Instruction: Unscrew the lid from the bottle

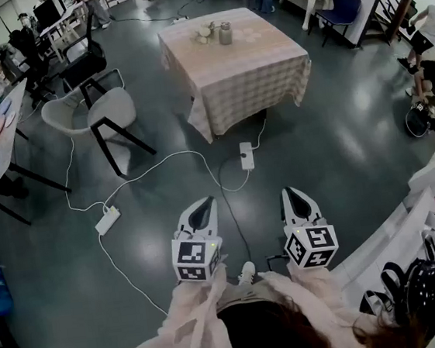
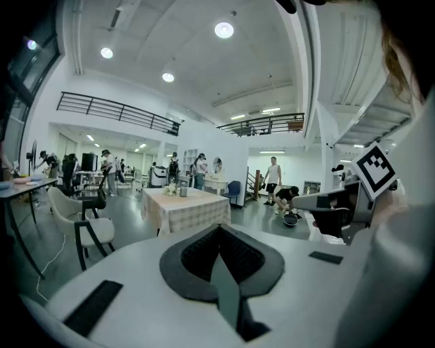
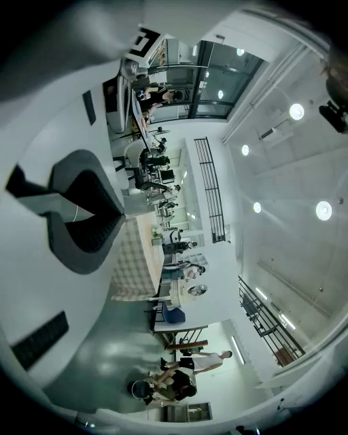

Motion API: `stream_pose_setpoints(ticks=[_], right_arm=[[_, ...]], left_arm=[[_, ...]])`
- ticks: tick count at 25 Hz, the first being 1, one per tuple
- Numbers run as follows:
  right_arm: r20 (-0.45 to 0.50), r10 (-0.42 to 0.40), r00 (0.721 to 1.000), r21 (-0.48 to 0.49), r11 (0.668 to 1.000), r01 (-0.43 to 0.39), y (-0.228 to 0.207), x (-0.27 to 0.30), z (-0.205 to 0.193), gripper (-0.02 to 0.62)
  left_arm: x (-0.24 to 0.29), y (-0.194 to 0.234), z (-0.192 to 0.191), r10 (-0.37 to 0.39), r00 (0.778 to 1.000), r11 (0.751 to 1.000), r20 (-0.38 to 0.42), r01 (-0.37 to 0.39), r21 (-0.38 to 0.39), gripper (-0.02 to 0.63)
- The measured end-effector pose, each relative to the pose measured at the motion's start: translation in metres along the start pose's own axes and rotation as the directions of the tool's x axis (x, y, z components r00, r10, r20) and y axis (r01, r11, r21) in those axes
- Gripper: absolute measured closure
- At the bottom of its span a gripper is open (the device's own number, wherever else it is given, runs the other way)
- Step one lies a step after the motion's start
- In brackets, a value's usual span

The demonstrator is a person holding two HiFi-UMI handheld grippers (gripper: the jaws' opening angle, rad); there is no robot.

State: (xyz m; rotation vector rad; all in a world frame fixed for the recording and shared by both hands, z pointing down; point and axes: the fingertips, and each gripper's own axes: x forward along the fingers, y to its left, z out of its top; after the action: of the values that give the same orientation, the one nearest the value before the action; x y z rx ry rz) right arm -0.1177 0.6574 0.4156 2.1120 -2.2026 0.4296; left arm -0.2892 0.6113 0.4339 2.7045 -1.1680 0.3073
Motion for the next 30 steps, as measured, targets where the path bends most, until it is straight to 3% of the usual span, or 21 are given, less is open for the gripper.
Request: stream_pose_setpoints(ticks=[21, 30], right_arm=[[-0.034, 0.022, 0.999, 0.003, 1.000, -0.021, -0.028, -0.011, -0.018, 0.581], [-0.034, 0.018, 0.999, 0.021, 1.000, -0.017, -0.048, -0.011, -0.020, 0.581]], left_arm=[[0.010, -0.031, -0.013, 0.024, 1.000, 1.000, 0.005, -0.024, -0.004, 0.580], [0.033, -0.051, -0.011, -0.006, 1.000, 1.000, 0.002, 0.006, 0.007, 0.580]])
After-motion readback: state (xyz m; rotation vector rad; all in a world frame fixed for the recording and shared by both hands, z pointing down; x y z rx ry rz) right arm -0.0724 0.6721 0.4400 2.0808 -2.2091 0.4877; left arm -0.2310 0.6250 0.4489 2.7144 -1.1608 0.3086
